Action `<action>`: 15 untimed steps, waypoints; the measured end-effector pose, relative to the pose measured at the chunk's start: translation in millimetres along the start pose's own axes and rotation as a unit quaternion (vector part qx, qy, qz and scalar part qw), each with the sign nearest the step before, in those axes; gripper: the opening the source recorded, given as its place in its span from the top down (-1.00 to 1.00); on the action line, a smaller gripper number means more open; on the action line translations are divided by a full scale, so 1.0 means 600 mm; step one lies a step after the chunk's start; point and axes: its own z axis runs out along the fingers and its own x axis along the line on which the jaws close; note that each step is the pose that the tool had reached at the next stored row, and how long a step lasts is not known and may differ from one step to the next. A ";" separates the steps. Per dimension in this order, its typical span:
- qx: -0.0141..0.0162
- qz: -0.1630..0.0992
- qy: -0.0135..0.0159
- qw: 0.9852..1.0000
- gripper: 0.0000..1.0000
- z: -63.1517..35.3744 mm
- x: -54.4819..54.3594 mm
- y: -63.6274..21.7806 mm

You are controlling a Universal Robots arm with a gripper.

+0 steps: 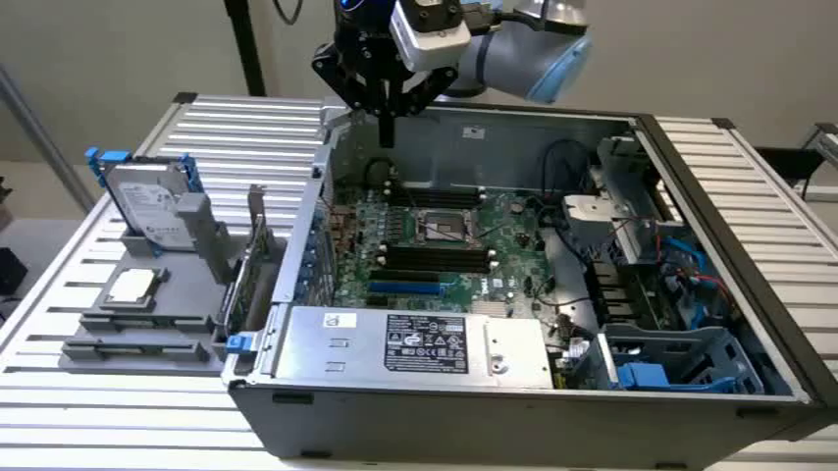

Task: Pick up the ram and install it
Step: 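Reach for the ram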

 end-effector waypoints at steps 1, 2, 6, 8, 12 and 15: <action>0.000 0.000 0.000 1.000 0.79 0.000 0.000 0.000; 0.000 0.000 0.000 1.000 0.79 0.000 0.000 0.000; 0.000 0.000 0.000 1.000 0.79 0.000 0.000 0.000; 0.000 0.000 0.000 1.000 0.79 0.000 0.000 0.000; 0.000 0.000 0.000 1.000 0.79 0.000 0.000 0.000; 0.000 0.000 0.000 1.000 0.79 0.000 0.000 0.000</action>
